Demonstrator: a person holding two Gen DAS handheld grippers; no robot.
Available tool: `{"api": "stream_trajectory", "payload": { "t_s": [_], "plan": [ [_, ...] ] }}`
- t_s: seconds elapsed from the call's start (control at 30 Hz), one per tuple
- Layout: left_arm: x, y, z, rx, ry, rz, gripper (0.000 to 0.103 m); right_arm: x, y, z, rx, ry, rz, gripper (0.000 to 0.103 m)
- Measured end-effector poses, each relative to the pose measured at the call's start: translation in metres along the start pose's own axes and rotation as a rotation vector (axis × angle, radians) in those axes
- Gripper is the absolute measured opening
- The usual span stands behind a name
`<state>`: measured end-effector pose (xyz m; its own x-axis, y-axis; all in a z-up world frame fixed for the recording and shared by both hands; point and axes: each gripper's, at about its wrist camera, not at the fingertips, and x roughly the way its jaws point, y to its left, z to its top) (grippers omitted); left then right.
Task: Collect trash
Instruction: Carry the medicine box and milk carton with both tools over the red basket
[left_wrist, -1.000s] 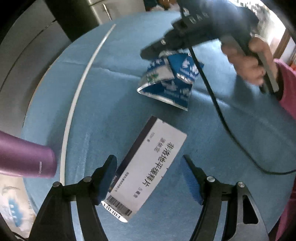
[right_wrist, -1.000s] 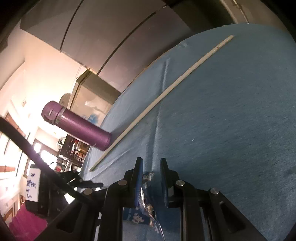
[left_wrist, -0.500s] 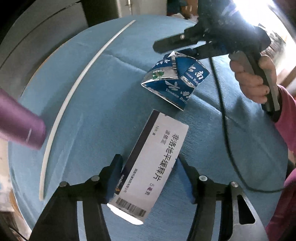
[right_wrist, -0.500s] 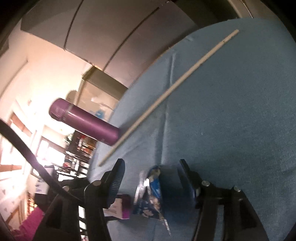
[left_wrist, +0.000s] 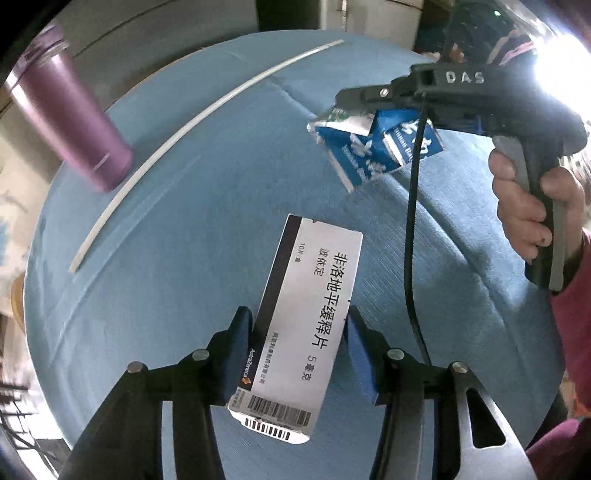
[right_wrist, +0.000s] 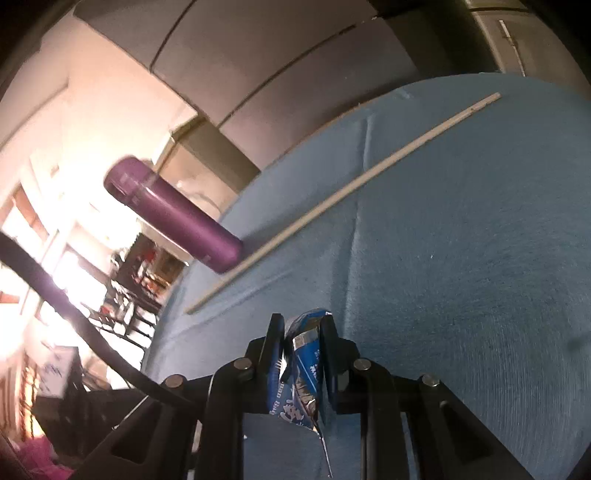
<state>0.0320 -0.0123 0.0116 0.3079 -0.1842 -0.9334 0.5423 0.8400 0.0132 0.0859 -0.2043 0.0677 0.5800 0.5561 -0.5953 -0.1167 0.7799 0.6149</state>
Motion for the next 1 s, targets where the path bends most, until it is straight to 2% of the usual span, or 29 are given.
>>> {"api": "stream_trajectory", "payload": {
  "t_s": [0.2, 0.37, 0.53, 0.63, 0.67, 0.7, 1.0],
  "plan": [
    [-0.036, -0.008, -0.038, -0.129, -0.06, 0.063, 0.052, -0.045, 0.004, -0.023, 0.074, -0.102, 0.059, 0.021],
    [-0.081, -0.024, -0.068, -0.177, -0.138, 0.203, 0.052, -0.082, 0.01, -0.05, 0.109, -0.14, 0.072, 0.021],
    [-0.129, -0.045, -0.091, -0.198, -0.223, 0.299, 0.052, -0.117, 0.028, -0.067, 0.083, -0.159, 0.07, 0.022],
    [-0.15, -0.059, -0.094, -0.201, -0.269, 0.362, 0.052, -0.139, 0.049, -0.078, 0.054, -0.177, 0.074, 0.021],
    [-0.158, -0.062, -0.097, -0.206, -0.286, 0.376, 0.052, -0.144, 0.054, -0.08, 0.045, -0.181, 0.075, 0.022],
    [-0.164, -0.058, -0.085, -0.209, -0.299, 0.388, 0.052, -0.151, 0.06, -0.084, 0.033, -0.185, 0.076, 0.022],
    [-0.217, -0.068, -0.12, -0.238, -0.393, 0.484, 0.052, -0.197, 0.115, -0.116, -0.074, -0.215, 0.081, 0.022]
  ]
}}
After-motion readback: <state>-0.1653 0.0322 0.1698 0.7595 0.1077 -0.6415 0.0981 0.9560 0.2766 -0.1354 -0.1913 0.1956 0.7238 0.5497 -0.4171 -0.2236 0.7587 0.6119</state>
